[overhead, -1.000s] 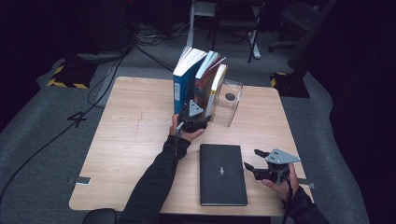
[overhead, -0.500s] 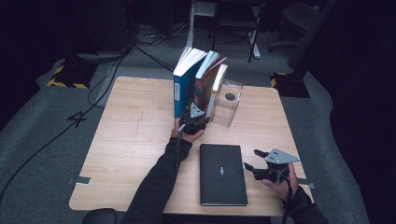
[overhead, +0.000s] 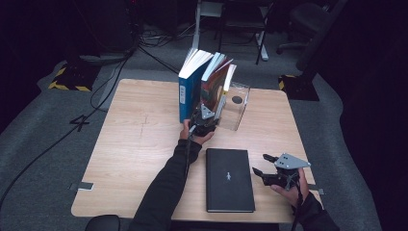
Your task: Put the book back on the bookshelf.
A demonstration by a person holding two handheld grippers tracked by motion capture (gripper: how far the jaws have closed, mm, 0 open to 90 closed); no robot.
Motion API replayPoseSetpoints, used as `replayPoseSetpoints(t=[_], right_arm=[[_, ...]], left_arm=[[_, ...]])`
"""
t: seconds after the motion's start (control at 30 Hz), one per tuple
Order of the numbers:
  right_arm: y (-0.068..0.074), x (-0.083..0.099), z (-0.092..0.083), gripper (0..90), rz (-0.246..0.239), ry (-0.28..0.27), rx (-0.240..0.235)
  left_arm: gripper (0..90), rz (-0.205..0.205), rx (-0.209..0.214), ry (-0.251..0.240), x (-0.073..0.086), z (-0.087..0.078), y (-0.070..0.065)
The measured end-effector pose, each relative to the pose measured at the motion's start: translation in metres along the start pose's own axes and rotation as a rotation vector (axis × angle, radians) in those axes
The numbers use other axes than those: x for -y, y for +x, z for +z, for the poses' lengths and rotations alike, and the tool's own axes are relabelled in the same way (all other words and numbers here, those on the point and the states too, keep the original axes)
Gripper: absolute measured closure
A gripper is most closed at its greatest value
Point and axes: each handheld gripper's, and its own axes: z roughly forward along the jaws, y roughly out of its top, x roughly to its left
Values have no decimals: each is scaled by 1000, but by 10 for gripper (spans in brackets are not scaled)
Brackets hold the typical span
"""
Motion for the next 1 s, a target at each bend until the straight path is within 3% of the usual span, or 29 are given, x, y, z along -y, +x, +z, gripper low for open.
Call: replayPoseSetpoints(t=[0.07, 0.33, 0.47, 0.67, 0.87, 1.0], right_arm=[[-1, 0, 0, 317, 10, 5, -11], [2, -2, -1, 299, 4, 9, -26], [3, -2, -4, 298, 2, 7, -40], [5, 0, -7, 293, 6, 33, -120], [18, 0, -13, 289, -35, 62, -175], [26, 2, -17, 285, -59, 86, -206]], left_arm=[[649, 38, 15, 3, 0, -8, -1], [613, 120, 69, 27, 9, -41, -3], [600, 144, 101, 40, 18, -58, -5], [559, 185, 130, 77, 39, -83, -11], [534, 193, 172, 117, 62, -111, -17], [509, 205, 222, 157, 80, -128, -25]])
